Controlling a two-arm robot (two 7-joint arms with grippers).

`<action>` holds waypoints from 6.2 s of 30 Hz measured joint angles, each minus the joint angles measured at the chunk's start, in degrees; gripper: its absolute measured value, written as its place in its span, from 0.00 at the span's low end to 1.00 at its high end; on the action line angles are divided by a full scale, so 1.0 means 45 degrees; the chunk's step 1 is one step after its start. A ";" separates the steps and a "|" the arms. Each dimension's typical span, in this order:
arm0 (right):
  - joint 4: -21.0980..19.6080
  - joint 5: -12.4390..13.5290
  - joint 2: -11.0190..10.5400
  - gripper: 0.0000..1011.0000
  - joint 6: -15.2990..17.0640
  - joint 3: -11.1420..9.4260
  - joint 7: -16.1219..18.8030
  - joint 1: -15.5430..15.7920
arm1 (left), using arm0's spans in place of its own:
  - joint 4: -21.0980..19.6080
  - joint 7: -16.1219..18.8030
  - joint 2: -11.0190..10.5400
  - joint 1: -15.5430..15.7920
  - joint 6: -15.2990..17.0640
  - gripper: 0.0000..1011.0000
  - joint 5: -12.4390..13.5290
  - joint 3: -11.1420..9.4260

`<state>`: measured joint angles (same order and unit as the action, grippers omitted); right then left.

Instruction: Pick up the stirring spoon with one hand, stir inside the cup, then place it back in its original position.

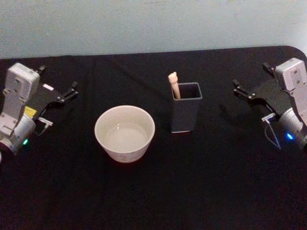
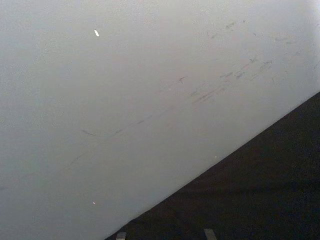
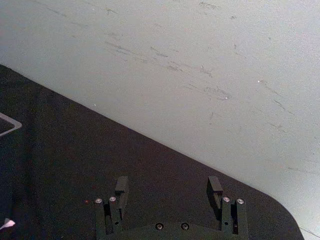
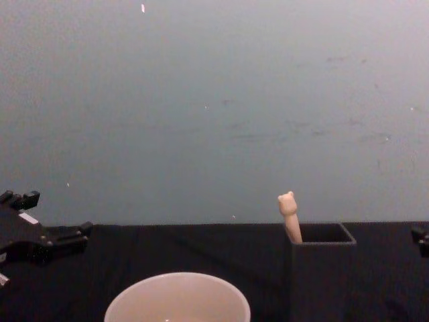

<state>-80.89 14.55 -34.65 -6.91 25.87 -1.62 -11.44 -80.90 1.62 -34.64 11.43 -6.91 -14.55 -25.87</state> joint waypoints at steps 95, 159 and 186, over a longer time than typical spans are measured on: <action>-0.3536 0.2630 0.0268 0.99 0.4282 -0.1010 0.3826 0.0071 | -0.0001 0.0000 0.0000 0.0000 0.0000 0.99 0.0001 0.0001; -0.1698 0.1099 0.2578 0.99 0.6616 -0.0098 0.5143 -0.1844 | 0.0000 0.0000 0.0000 0.0000 0.0000 0.99 0.0000 0.0001; -0.1697 0.1064 0.2561 0.85 0.6569 -0.0060 0.5161 -0.1853 | -0.0001 0.0000 0.0000 -0.0001 0.0000 0.99 0.0000 0.0001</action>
<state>-88.53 19.34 -23.12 22.65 25.60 21.60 -19.77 -80.90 1.62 -34.65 11.43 -6.91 -14.55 -25.86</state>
